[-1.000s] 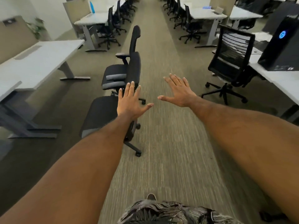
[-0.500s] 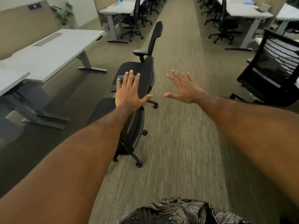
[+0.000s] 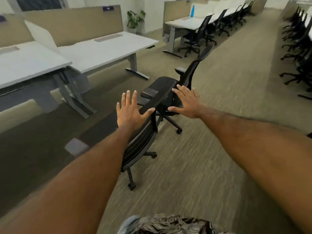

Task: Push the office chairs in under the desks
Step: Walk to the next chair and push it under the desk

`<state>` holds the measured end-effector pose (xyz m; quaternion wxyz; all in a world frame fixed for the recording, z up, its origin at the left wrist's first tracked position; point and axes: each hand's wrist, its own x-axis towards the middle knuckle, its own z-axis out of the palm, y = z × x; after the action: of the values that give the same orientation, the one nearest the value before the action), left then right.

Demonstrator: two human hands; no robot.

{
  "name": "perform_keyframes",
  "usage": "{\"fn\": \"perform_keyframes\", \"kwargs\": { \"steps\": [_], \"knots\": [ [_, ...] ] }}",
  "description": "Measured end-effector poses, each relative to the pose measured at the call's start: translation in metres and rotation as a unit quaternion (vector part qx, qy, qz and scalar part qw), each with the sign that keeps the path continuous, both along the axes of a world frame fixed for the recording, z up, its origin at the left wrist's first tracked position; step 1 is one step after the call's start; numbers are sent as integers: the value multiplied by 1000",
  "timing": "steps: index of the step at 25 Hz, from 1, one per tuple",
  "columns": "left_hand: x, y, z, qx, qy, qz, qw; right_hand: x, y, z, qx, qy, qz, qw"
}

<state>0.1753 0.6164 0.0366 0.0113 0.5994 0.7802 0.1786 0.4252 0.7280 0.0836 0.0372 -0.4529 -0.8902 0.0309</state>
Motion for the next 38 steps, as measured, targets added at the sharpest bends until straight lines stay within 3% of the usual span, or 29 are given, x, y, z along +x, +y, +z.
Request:
{"fn": "perform_keyframes", "kwargs": {
  "steps": [3,6,12,16,23,27,38],
  "knots": [
    [22,-2,-11,-68,73,7,995,-20,32,3,-14,15,57,998],
    [17,10,-9,-76,119,28,990,-49,68,4,5,34,108,994],
    [9,36,-11,-94,84,47,991,-76,122,-16,-21,7,159,987],
    [4,35,-8,-102,5,142,985,-91,146,-35,-60,-10,165,984],
    [-19,18,-7,-157,39,245,956,-143,191,-39,-15,-60,307,950],
    [-24,14,-2,-180,87,273,941,-165,198,-40,37,-20,378,925],
    [-45,23,5,-178,91,320,926,-228,215,-34,42,-14,441,896]
  ]
}}
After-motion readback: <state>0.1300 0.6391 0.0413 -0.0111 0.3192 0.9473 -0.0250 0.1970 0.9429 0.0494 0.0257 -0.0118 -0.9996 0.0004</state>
